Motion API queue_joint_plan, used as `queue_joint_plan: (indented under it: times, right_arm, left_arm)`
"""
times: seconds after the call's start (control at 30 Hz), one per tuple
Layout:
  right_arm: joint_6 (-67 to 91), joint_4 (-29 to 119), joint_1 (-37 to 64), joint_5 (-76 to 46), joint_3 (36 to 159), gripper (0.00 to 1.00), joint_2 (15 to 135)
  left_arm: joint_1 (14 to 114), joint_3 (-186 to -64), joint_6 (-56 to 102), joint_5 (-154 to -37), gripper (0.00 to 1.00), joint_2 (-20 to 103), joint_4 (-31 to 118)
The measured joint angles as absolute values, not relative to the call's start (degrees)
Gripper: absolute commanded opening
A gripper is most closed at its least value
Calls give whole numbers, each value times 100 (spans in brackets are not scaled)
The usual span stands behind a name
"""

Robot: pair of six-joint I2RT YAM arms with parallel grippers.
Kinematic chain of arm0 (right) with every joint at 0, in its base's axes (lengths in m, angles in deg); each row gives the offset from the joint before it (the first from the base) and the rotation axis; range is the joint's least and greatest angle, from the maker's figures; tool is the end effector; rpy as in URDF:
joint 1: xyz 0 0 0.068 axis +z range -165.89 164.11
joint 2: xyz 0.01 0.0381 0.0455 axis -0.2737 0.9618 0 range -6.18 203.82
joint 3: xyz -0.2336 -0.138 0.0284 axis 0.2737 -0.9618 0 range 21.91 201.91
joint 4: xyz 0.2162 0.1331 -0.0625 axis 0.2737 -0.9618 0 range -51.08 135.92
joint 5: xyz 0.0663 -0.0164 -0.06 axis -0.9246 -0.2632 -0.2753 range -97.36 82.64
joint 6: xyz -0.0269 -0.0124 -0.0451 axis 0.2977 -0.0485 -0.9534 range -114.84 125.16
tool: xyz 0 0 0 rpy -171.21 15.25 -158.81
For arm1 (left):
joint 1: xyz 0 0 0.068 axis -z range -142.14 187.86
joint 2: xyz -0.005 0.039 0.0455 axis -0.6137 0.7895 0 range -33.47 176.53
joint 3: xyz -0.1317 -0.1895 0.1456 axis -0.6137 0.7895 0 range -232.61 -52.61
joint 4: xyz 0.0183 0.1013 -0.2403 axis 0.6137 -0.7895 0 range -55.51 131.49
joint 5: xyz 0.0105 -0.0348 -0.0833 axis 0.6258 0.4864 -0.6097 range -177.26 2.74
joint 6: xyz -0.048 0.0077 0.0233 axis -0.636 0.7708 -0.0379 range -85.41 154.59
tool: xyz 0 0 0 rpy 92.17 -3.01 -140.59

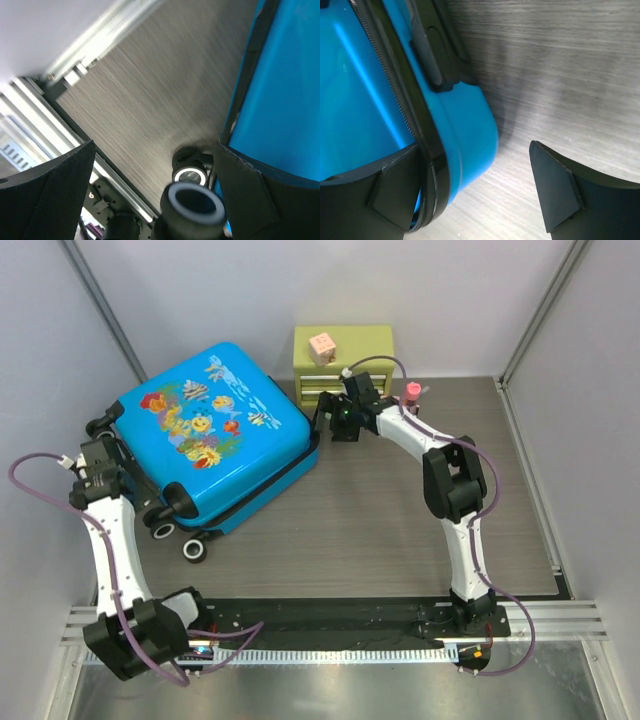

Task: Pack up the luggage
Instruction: Zip the luggage at the center of the board.

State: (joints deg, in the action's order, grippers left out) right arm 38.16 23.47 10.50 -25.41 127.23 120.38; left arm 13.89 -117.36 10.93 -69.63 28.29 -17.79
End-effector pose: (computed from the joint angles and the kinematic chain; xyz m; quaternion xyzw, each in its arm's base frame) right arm 0.4477 0.2345 0.2181 -0.0092 0.9102 0.3176 0.2658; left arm 0.1751 0.0895 0.3290 -0.4225 0.8473 0.1475 0.2861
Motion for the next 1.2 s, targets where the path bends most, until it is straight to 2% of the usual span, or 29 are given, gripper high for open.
queue_joint_plan:
  times: [0.2,0.27,0.37,0.4,0.47,0.5,0.57,0.9,1.2]
  right_arm:
    - [3564,2355,1105,-2495,12841,87,12149]
    - [3475,2441,1127,-2473,12769,82,12130]
    - [3398,2775,1182,-2392,12393,55,11955]
    - [3365,2886,1217,-2383,12238,41,11867]
    - [3330,3182,1339,-2305,11904,28,11642]
    - [3260,3295,1411,-2270,11781,17,11542]
    - [3140,3350,1520,-2016,11519,9,11338]
    - [3536,3300,2025,-783,9969,5,10038]
    - [4513,2978,3140,231,8922,5,9059]
  left_arm:
    - [1181,-11546,1104,-7153,100,3572,-1685]
    - [1105,-11550,1112,-7195,100,3721,-1618]
    - [989,-11653,1106,-7346,100,3930,-1533]
    - [965,-11736,1123,-7392,100,4016,-1504]
    - [924,-11896,1169,-7486,100,4177,-1460]
    - [899,-11977,1209,-7514,100,4261,-1441]
    - [862,-12077,1261,-7527,100,4376,-1439]
    - [840,-12425,1112,-7993,100,4645,-886]
    - [832,-12945,874,-8244,100,5043,-411]
